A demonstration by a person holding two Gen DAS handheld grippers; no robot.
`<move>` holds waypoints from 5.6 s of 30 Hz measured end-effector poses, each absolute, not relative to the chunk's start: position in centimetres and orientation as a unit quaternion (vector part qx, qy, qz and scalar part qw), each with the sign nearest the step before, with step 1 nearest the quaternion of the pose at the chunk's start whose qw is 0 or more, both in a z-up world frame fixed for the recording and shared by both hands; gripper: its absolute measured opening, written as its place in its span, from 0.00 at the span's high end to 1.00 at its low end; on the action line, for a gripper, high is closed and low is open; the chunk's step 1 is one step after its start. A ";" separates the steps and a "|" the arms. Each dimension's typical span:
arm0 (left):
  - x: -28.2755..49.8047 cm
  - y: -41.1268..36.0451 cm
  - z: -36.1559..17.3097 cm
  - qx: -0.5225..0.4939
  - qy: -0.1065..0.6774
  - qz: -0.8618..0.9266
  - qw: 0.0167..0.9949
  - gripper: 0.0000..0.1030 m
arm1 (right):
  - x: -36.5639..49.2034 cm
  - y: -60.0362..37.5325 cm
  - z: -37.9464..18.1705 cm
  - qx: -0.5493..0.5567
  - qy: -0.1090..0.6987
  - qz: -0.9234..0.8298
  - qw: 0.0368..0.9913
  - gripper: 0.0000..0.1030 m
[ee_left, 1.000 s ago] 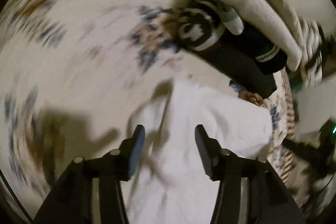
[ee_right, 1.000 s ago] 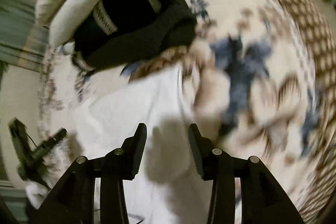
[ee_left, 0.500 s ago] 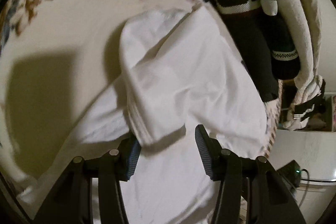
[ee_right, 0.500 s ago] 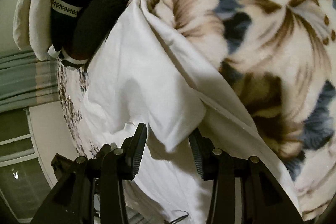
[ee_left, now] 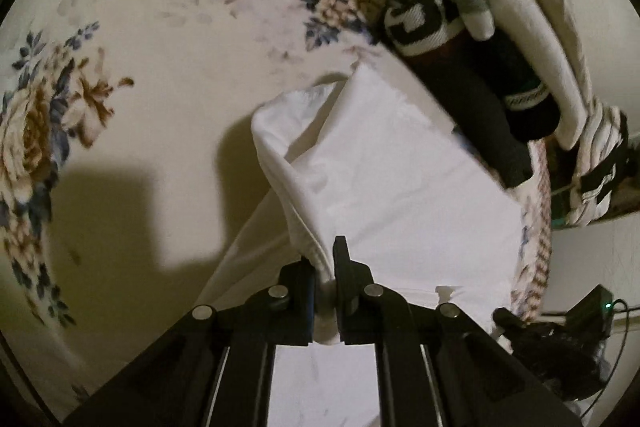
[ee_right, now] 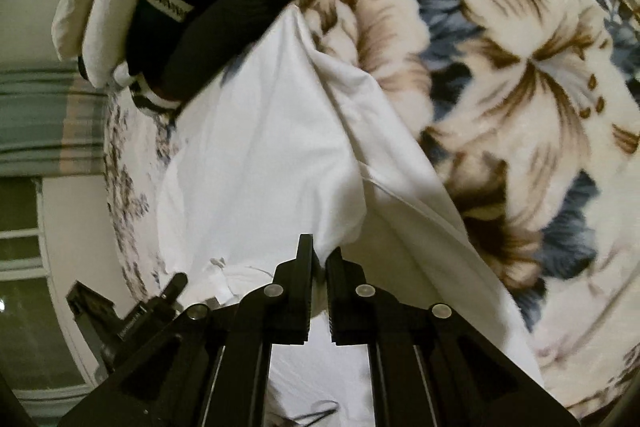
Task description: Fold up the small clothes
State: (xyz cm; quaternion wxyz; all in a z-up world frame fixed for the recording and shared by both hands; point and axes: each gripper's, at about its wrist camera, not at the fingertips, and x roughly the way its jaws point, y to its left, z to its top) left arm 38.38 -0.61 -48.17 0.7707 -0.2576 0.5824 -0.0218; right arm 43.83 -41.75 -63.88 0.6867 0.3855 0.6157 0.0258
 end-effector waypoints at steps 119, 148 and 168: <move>26.9 11.6 -42.3 -0.369 0.522 0.084 0.764 0.95 | 24.9 -51.0 -58.9 0.550 0.470 -0.111 0.681 0.97; 35.4 11.7 -46.0 -0.390 0.551 0.087 0.732 0.46 | 37.3 -46.5 -60.0 0.427 0.527 -0.036 0.734 0.32; 47.2 7.1 -46.5 -0.358 0.560 0.066 0.744 0.46 | 46.8 -45.7 -63.4 0.513 0.520 -0.023 0.683 0.48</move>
